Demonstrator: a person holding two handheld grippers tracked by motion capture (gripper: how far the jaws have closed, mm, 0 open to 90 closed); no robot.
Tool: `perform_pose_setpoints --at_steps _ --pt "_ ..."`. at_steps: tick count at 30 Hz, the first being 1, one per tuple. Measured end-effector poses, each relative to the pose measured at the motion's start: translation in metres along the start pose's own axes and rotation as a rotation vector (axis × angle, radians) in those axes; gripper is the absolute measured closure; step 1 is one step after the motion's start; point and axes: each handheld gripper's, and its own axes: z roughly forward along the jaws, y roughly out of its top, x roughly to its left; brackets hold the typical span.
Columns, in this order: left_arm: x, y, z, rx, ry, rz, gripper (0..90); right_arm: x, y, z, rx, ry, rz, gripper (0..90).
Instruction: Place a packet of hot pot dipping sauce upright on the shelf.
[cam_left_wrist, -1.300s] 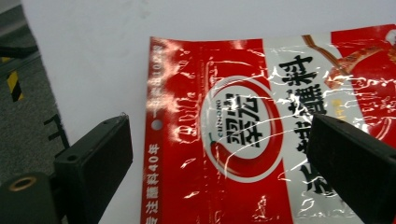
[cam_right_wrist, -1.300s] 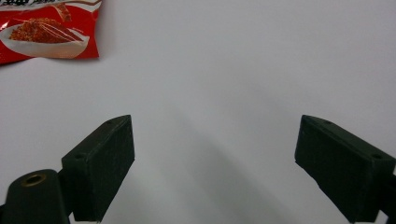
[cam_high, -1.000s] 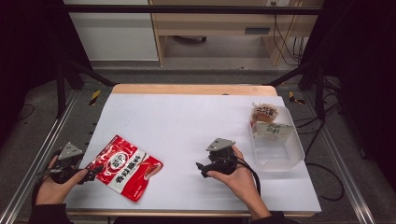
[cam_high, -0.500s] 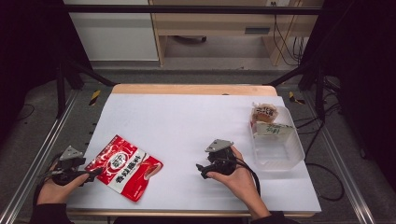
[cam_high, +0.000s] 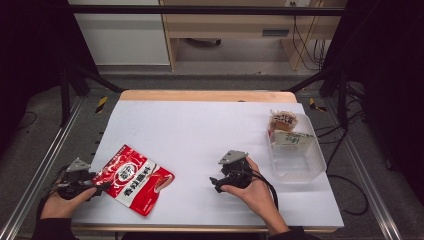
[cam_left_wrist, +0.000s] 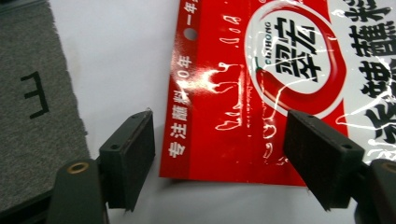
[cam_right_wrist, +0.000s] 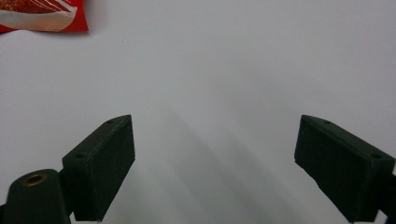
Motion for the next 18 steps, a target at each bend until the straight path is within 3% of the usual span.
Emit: perform_pose_setpoints --at_steps 4,8,12,16,18 --pt "-0.002 0.001 -0.002 0.009 -0.007 0.009 30.6 0.0 0.0 0.0 0.003 0.002 -0.001 12.8" --pt "-0.004 0.003 -0.01 -0.021 -0.036 -0.012 34.6 0.0 0.0 0.0 0.004 0.003 -0.006 12.9" --pt "-0.007 0.008 -0.018 -0.025 -0.067 -0.003 42.3 -0.001 -0.001 0.001 0.009 0.002 -0.003 12.9" --pt "-0.007 0.008 -0.021 -0.013 -0.099 -0.027 52.2 0.0 -0.001 0.002 0.012 0.003 -0.003 12.9" --pt "-0.005 0.006 -0.019 -0.012 -0.093 -0.033 57.6 -0.001 -0.001 0.002 0.012 0.004 -0.005 12.9"
